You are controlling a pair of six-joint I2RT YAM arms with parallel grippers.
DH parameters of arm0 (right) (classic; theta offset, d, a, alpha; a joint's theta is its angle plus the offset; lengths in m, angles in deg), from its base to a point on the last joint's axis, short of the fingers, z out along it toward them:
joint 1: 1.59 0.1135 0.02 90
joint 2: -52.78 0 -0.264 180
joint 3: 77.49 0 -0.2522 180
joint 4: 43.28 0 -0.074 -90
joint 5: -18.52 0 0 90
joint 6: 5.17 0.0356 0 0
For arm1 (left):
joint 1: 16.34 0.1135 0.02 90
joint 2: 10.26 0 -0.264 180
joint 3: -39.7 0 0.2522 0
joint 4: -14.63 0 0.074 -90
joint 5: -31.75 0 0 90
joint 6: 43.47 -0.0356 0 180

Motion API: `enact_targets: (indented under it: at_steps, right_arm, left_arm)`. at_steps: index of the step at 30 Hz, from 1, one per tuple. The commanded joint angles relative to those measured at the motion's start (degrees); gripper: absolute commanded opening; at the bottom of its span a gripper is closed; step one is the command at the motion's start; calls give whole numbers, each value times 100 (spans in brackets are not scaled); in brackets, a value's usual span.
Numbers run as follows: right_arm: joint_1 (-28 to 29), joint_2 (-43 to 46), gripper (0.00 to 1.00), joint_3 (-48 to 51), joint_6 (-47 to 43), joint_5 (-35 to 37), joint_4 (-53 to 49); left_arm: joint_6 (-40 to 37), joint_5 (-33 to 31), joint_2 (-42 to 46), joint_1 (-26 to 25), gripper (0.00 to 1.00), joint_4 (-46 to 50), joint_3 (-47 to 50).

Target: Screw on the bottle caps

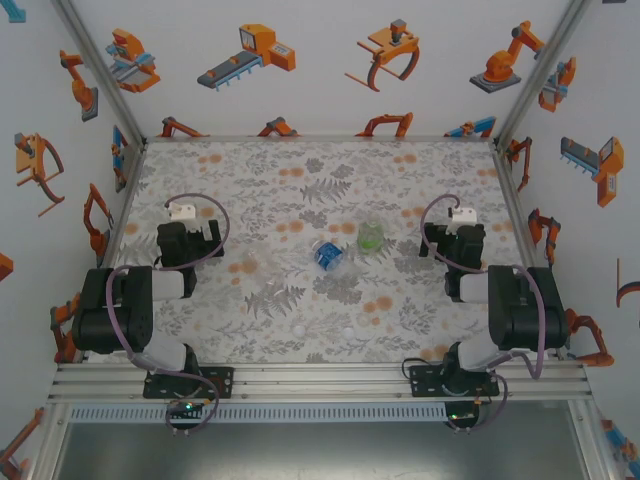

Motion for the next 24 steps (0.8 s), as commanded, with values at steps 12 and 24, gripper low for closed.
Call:
enact_targets:
  at_steps: [12, 24]
  right_arm:
    - [-47, -67, 99, -182, 216, 186, 165]
    - [-48, -59, 99, -214, 254, 280, 84]
  left_arm:
    - [115, 12, -35, 68, 97, -188, -130]
    - [117, 38, -35, 81, 97, -184, -125]
